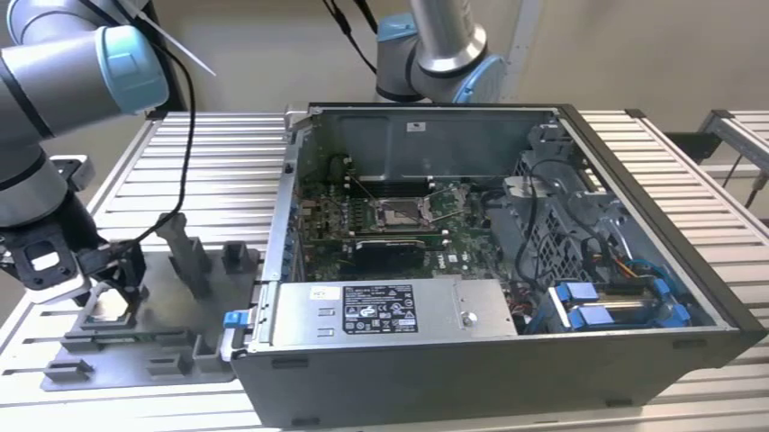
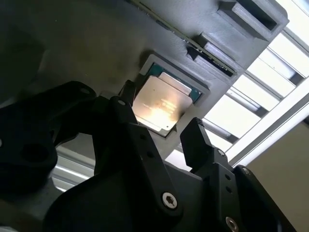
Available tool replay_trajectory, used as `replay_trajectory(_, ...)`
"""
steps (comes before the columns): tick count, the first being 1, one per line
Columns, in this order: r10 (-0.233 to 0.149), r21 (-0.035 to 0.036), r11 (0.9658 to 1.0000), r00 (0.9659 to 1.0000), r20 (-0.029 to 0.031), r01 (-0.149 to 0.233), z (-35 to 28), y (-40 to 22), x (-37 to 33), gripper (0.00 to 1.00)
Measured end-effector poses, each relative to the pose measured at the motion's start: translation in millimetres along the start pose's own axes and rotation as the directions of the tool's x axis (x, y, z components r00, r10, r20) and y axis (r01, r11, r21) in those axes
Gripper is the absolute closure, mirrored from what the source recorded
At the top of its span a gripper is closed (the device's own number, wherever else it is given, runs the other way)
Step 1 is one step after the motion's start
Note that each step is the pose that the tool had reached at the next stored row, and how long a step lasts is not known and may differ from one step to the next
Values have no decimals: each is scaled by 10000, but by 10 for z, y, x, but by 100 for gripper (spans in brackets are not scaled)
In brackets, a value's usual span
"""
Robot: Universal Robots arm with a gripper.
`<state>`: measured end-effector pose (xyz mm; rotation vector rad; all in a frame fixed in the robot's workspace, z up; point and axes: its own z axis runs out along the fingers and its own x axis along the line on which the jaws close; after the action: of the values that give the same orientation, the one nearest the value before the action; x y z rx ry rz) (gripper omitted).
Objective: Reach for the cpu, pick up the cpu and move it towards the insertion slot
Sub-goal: 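Pick up the cpu and move it towards the insertion slot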
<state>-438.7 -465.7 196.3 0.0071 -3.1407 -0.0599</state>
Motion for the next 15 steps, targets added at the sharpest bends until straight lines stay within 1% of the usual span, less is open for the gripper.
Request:
replay_trajectory(6, 0, 0, 10000, 10000, 0, 0, 41, 2, 4, 0)
replay_trajectory(15, 0, 0, 10000, 10000, 1, 0, 76, 4, 10, 0)
